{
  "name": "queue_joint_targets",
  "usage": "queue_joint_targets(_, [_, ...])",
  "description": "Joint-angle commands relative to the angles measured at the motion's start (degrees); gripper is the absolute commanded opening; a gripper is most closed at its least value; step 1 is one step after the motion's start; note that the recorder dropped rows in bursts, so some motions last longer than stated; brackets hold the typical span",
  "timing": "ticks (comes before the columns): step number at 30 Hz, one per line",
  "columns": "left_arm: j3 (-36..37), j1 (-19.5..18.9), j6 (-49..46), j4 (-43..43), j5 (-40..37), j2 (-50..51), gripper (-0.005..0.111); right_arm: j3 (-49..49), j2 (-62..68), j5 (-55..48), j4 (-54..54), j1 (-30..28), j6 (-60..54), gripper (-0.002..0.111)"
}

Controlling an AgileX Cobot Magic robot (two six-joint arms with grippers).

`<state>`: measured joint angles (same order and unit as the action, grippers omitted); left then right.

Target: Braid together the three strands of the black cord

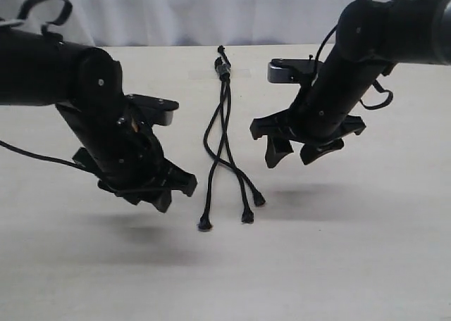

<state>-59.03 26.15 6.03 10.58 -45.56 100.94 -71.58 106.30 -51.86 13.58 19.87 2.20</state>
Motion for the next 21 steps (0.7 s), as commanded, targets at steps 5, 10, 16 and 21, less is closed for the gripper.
queue_joint_targets(5, [5.81,-1.66,11.52,-19.14,-0.50,-13.05,0.000,7.57,-9.17,1.03,0.37,-4.48,0.08,0.034])
queue_joint_targets(10, [7.51,-10.28,11.47,-19.56,-2.59,-19.99,0.000,12.42,-15.05,1.49,0.49,-9.97,-2.20,0.004])
queue_joint_targets(16, [7.60,-23.54,-6.46,-3.83,-9.32,-26.74,0.000,18.88,-22.23,2.44,-0.42,-16.73,-5.13,0.004])
queue_joint_targets(21, [9.93,-36.58,-20.89,15.84,-12.08,-32.70,0.000,26.87,-30.98,3.20,-1.47,-19.23,-5.13,0.004])
